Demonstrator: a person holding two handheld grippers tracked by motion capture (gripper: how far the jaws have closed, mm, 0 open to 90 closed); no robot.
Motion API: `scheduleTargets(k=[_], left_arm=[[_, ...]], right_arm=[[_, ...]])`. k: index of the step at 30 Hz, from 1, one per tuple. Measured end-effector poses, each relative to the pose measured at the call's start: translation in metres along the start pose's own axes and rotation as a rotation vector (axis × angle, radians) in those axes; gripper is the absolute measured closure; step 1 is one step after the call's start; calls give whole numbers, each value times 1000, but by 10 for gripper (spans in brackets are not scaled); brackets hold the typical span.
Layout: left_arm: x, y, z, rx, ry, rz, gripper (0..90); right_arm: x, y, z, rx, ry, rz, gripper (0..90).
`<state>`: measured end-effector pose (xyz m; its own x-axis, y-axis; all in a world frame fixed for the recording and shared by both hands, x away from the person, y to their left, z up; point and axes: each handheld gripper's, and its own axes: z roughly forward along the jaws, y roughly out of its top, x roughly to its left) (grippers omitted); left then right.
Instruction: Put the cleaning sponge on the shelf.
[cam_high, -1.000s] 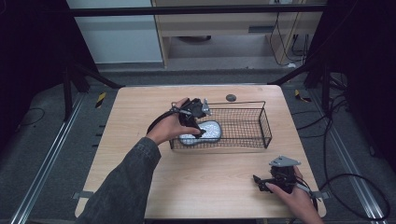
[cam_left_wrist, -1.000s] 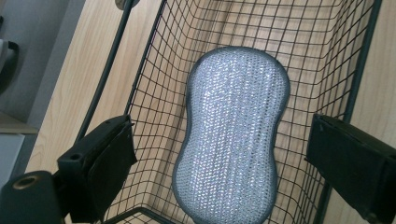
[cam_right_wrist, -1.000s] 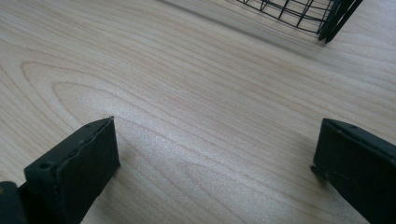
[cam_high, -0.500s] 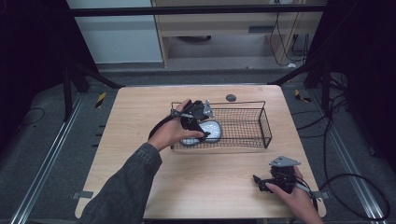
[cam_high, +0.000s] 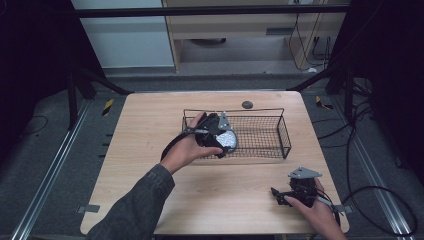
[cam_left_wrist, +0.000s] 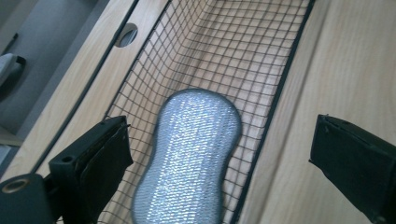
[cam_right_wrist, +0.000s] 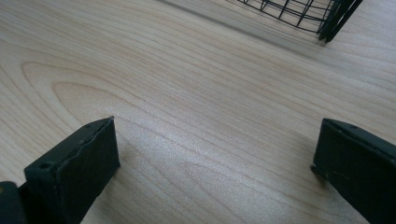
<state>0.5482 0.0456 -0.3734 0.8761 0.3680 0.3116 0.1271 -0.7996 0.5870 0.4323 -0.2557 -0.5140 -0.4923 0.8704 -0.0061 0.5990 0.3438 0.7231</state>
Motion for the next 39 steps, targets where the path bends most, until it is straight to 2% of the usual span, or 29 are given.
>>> scheduleTargets(k=[6,16,18,27,39], left_arm=[[-11,-3,-6,-32,12,-14,41],[-23,-14,-17,-45,31,-31,35],[-26,-19,-20,-35,36,-40,35],[-36,-39,-26,-66,53,-69,35],[-35,-66,-41,-100,68,-126,32]], right_arm=[[0,0,0,0,0,0,3],[0,0,0,0,0,0,3],[0,0,0,1,0,1,3],[0,0,0,0,0,0,3],[0,0,0,0,0,1,3]])
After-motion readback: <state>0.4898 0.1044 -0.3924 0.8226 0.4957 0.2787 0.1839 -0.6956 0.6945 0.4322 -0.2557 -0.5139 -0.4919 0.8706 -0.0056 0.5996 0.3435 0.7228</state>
